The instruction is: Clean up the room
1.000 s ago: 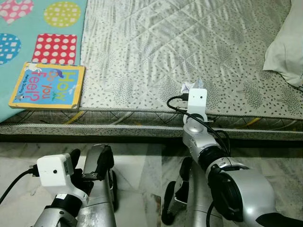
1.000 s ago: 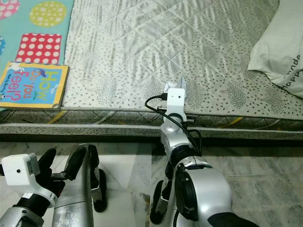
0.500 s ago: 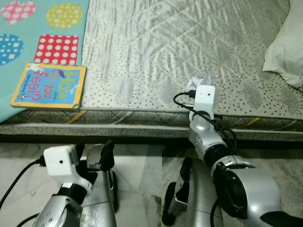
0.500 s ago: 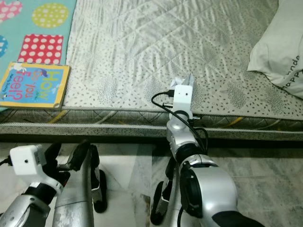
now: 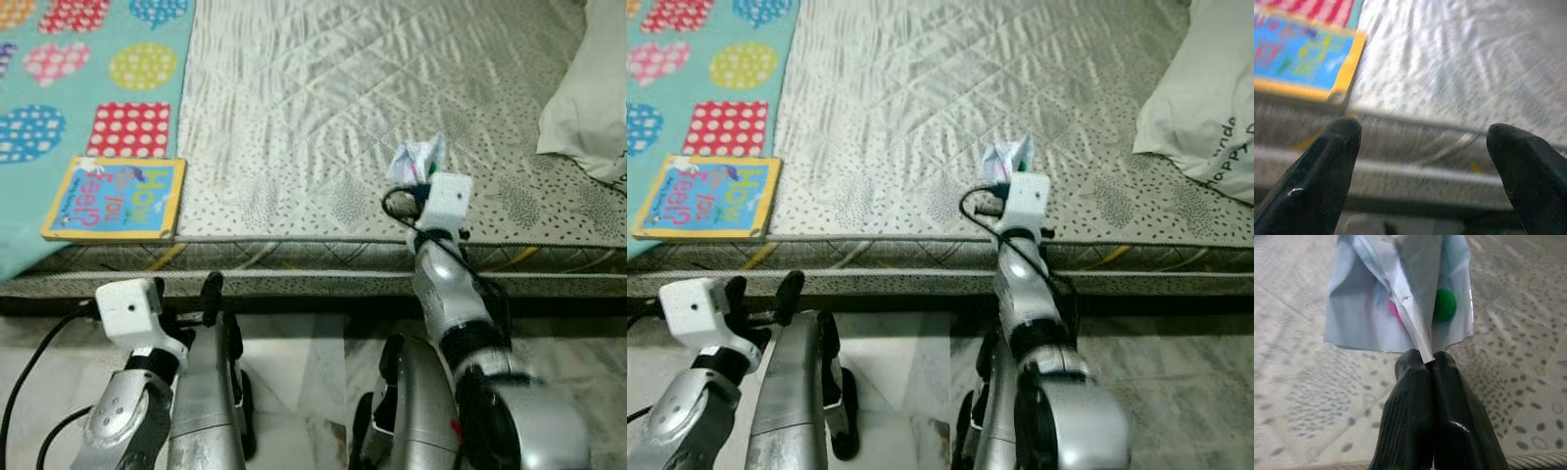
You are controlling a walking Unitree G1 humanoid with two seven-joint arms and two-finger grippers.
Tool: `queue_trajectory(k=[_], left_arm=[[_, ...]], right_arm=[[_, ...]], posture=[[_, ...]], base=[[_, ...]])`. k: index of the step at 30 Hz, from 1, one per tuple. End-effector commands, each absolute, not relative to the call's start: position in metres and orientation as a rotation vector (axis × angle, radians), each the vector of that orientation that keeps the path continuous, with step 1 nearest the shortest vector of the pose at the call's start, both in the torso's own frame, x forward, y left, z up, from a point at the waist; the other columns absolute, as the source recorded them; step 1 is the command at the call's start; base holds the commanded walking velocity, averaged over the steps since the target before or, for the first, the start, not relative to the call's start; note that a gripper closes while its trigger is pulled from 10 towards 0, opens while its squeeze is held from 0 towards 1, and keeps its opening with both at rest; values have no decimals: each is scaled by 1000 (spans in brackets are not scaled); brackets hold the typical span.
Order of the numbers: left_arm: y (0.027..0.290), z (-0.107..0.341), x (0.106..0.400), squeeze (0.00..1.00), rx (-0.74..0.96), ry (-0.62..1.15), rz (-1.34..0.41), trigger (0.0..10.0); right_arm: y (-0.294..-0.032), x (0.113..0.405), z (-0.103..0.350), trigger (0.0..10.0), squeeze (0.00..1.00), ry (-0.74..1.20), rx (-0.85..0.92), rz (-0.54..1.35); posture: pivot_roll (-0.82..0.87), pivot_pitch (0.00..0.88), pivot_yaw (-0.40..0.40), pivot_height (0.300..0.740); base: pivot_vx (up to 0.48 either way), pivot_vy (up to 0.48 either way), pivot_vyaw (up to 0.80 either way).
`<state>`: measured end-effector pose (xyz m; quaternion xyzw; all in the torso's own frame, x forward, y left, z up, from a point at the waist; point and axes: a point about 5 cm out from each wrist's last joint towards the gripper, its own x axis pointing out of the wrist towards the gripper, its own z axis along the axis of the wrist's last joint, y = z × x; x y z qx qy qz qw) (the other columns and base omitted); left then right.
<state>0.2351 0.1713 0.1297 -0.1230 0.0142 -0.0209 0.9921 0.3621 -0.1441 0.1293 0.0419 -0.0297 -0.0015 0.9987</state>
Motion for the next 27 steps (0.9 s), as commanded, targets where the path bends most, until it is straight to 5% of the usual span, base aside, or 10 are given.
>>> queue_trajectory(k=[1,8,27], left_arm=[[176,126,238,0,-240,23,-37,10000],[174,126,248,0,-249,-5,-62,10000],[172,127,268,0,-257,-76,-76,10000]], right_arm=[[-145,356,139,10000,0,-94,101,38],[-149,355,150,10000,0,-134,93,55],[-146,358,173,10000,0,-137,114,113]], posture=[[62,97,-24,541],[42,50,-12,541],[24,0,-38,654]], base=[[0,0,0],[0,0,0],[0,0,0]])
